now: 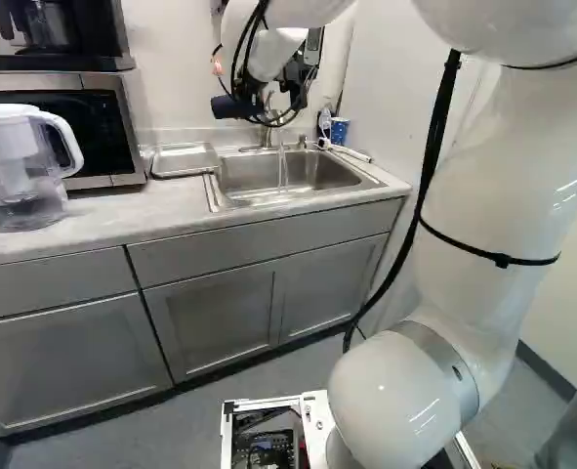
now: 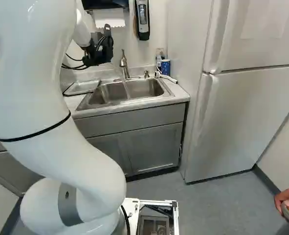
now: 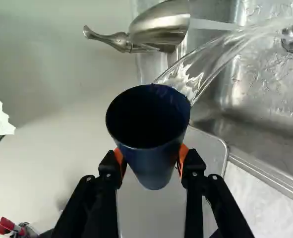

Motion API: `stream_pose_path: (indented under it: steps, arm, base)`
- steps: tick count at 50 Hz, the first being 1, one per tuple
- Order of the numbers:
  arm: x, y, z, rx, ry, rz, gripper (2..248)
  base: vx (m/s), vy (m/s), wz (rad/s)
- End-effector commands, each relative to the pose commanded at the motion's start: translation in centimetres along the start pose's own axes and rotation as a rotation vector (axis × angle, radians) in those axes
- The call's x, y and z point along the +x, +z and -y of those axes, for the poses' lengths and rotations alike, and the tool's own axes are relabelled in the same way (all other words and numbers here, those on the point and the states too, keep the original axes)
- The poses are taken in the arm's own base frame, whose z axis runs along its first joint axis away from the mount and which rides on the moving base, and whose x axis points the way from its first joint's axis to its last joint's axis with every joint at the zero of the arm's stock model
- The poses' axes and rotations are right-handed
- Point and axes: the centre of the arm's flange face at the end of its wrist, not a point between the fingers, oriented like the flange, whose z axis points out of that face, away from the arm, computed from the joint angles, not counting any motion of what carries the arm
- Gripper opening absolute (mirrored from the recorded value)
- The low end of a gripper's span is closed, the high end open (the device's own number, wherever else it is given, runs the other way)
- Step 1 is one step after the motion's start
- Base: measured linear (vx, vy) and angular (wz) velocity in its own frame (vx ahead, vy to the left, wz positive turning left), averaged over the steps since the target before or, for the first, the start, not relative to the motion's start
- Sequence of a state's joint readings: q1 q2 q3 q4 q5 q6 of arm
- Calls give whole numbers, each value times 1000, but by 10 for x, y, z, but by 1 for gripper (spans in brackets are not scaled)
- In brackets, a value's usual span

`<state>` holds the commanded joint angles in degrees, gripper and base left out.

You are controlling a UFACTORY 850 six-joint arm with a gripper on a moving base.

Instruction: Rinse the cup and place it in the tray

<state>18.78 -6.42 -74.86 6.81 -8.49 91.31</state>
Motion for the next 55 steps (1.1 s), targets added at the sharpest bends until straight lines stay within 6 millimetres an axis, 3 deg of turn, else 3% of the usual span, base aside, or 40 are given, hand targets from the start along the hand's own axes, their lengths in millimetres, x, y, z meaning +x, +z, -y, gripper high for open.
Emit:
stream_pose_path:
  steps: [25,55]
  arm:
    - [0,0,0,0,263,0,121]
    - [0,0,0,0,263,0,121]
  base:
    - [0,0,0]
    - [0,0,0]
